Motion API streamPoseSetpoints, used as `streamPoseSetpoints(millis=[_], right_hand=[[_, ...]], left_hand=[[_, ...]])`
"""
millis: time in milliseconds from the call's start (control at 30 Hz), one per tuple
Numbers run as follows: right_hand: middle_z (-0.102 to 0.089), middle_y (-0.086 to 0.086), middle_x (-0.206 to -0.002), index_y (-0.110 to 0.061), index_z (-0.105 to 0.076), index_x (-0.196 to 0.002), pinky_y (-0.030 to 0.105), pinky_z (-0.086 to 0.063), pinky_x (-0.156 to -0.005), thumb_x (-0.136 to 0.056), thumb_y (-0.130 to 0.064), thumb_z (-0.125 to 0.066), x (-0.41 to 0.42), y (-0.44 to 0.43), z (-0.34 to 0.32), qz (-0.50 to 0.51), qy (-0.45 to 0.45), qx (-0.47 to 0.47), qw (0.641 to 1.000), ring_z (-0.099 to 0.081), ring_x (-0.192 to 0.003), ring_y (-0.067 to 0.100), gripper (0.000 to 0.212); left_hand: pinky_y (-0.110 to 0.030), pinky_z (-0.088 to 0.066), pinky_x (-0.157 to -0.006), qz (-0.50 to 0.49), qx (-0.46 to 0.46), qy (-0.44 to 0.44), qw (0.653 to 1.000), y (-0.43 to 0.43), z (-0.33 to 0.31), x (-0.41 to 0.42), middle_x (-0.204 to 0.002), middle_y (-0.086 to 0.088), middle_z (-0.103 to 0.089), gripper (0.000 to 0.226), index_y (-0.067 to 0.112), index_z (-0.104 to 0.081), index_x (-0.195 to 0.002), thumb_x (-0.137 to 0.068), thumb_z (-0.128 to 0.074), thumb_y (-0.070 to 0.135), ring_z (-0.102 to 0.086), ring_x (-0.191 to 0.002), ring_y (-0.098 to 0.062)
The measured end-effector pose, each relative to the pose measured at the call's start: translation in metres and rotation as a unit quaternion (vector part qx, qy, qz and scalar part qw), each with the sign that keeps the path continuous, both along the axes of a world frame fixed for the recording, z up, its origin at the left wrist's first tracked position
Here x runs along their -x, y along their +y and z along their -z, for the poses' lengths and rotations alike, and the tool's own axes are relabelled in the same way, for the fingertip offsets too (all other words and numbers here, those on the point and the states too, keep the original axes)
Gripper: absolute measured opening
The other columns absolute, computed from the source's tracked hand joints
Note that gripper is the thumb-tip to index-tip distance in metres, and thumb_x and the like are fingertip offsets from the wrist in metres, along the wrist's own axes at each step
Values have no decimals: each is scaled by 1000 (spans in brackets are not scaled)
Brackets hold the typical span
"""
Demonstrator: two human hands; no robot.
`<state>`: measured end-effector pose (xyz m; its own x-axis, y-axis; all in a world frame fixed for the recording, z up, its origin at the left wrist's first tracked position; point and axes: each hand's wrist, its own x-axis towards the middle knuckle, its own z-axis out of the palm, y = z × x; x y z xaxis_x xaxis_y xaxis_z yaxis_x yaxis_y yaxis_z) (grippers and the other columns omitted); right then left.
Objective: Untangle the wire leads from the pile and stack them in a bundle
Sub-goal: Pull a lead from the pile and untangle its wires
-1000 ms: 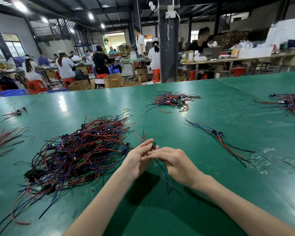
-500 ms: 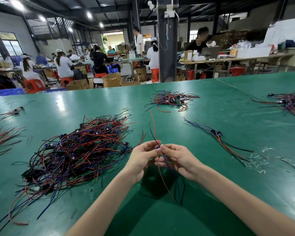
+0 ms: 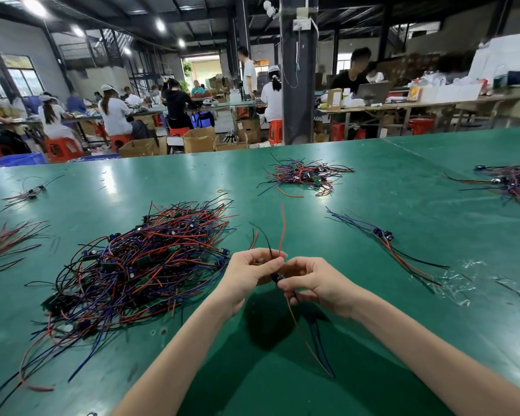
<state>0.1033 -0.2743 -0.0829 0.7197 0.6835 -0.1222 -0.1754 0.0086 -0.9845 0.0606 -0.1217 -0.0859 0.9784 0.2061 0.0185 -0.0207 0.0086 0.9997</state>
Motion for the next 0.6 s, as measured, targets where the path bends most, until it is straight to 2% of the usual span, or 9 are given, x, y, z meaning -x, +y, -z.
streamPoseSetpoints(millis=[100, 267, 367, 467, 533, 600], right_hand=[[-59, 8, -68, -1, -58, -91, 25, -54, -52, -79, 19, -59, 2, -1, -2, -16, -2, -3, 1000, -61, -51, 18, 23], [-58, 16, -79, 3, -52, -96, 33, -58, -60, -83, 25, -46, 1, -3, -5, -66, 74, -68, 993, -66, -60, 23, 27], [-61, 18, -84, 2, -49, -103, 28, -57, -58, -85, 26, -40, 2, -3, -5, -83, 80, -58, 992, -66, -62, 21, 31], [-62, 19, -84, -1, -46, -112, 20, -50, -53, -83, 29, -35, 1, -3, -5, -97, 94, -55, 989, -62, -61, 18, 42], [-64, 17, -85, -1, -47, -110, 20, -47, -53, -85, 21, -38, 0, -4, -8, -103, 111, -55, 987, -59, -60, 16, 35], [-65, 13, -83, -5, -52, -103, 21, -45, -54, -90, 1, -44, -1, -4, -10, -106, 119, -43, 986, -56, -61, 15, 17]], left_hand=[[-18, -51, -65, 19, 20, 2, 1000, 4, 0, -1, -64, 3, -67, 7, 9, -67, -80, -84, -65, 4, -61, -60, -5], [-17, -52, -58, 17, 92, 0, 996, 5, 1, -2, -59, 2, -64, 11, 7, -60, -76, -86, -61, 4, -59, -54, -6], [-19, -52, -53, 11, 108, -9, 994, 2, 2, -2, -59, -1, -64, 9, 4, -60, -76, -84, -63, 7, -59, -51, -9], [-17, -50, -53, -3, 103, -16, 995, 1, 2, -2, -58, 1, -62, 14, 6, -61, -76, -72, -68, 17, -54, -50, -8], [-17, -50, -54, -6, 96, -19, 995, 2, 4, -2, -59, 1, -62, 13, 7, -62, -77, -72, -68, 17, -54, -52, -8], [-19, -50, -57, -1, 96, -17, 995, 1, 5, -2, -60, 1, -61, 8, 7, -62, -77, -76, -67, 14, -54, -55, -9]])
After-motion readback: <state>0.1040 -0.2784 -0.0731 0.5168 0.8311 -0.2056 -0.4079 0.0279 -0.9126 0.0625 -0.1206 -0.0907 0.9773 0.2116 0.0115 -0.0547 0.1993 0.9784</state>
